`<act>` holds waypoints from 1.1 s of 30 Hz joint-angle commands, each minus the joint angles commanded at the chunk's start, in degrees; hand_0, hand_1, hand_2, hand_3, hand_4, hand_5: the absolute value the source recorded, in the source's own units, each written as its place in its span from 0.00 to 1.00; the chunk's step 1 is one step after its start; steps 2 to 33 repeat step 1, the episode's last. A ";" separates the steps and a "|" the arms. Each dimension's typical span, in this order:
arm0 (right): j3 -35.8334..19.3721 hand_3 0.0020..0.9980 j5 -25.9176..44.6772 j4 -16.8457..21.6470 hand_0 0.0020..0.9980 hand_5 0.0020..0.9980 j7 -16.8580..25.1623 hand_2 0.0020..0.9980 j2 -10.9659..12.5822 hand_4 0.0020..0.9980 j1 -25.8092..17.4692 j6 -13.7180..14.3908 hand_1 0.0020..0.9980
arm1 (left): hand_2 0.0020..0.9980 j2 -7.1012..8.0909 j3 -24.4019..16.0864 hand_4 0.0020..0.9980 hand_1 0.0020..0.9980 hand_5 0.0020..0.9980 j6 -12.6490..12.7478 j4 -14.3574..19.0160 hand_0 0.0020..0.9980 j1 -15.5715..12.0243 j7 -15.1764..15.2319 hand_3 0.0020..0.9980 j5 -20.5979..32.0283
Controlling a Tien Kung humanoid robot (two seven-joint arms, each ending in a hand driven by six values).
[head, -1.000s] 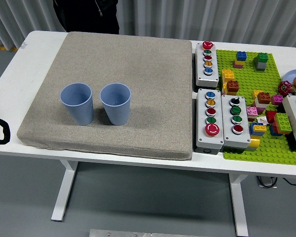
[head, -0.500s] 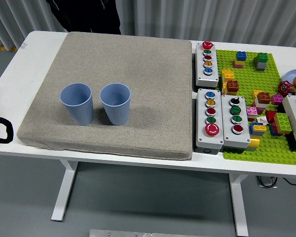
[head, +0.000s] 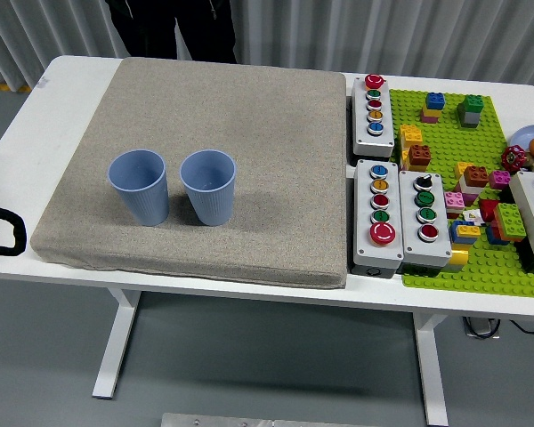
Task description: Pick cup pour cup place
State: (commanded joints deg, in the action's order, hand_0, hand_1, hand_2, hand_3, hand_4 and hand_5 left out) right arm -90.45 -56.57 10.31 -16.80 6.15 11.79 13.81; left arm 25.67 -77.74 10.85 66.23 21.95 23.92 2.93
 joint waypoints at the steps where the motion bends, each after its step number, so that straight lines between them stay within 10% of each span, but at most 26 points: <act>1: -0.10 0.57 0.05 0.00 0.71 0.08 -0.08 0.58 -0.11 0.00 0.01 0.04 0.63 | 0.89 0.18 0.07 0.75 0.80 1.00 -0.02 0.13 0.81 0.12 0.01 0.89 0.08; 33: -0.10 0.57 0.05 0.00 0.71 0.08 -0.08 0.58 -0.11 0.00 0.01 0.04 0.63 | 0.89 0.18 0.07 0.75 0.80 1.00 -0.02 0.13 0.81 0.12 0.01 0.89 0.08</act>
